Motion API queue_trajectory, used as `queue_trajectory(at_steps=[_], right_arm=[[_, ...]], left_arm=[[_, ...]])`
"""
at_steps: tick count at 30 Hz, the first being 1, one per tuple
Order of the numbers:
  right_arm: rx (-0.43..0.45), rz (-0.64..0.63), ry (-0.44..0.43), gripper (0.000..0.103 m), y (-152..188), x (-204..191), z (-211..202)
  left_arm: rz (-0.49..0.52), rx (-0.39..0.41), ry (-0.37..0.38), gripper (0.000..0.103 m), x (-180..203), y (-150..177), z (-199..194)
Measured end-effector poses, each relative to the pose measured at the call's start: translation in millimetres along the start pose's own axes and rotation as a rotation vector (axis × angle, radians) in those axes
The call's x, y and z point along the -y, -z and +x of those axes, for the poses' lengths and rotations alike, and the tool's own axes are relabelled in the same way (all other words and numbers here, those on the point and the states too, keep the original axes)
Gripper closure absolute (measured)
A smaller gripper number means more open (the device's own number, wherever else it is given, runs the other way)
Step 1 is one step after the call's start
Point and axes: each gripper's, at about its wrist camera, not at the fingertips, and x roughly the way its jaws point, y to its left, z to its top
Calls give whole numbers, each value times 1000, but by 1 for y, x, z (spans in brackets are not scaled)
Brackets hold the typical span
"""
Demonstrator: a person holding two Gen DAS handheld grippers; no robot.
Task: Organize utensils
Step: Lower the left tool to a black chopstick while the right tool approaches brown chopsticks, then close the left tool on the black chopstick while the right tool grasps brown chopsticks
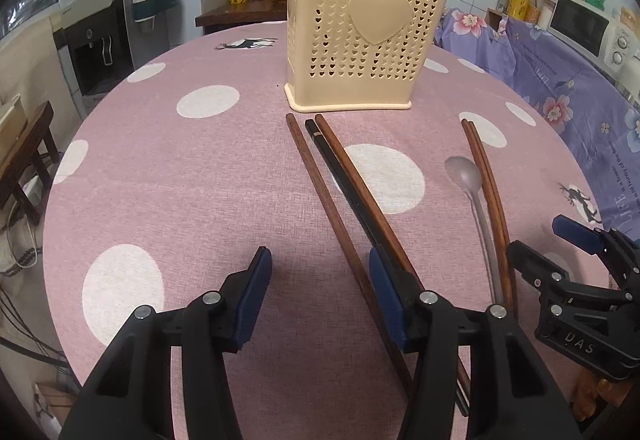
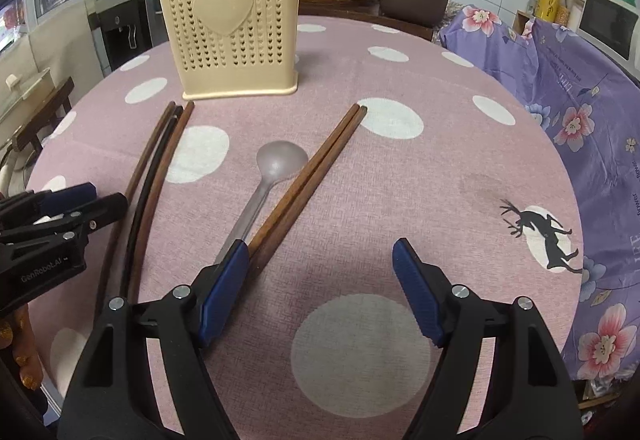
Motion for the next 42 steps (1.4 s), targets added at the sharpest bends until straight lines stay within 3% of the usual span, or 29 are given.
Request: queue_trajectory(at_steps=[6, 10, 17, 19, 25, 35, 42], right_arm=[[-61, -22, 83, 29, 0, 19, -3], [-60, 107, 4, 30, -5, 54, -11], [-35, 242, -84, 30, -27, 66, 1], [-42, 265, -91, 36, -36, 65, 9], [-68, 291, -64, 54, -62, 62, 35], [-106, 289, 8, 59, -75, 55, 60], [-118, 259, 44, 64, -76, 51, 68]], left_arm=[[19, -9, -28, 52, -4, -2, -3], [-22, -11, -49, 52, -22, -7, -9], [-55, 26, -44, 52, -28, -36, -5], [-67, 21, -27, 53, -28, -44, 1], [-84, 0, -32, 61, -24, -55, 21], [-122, -26, -22, 68, -22, -55, 34], [-94, -31, -71, 78, -16, -61, 46]])
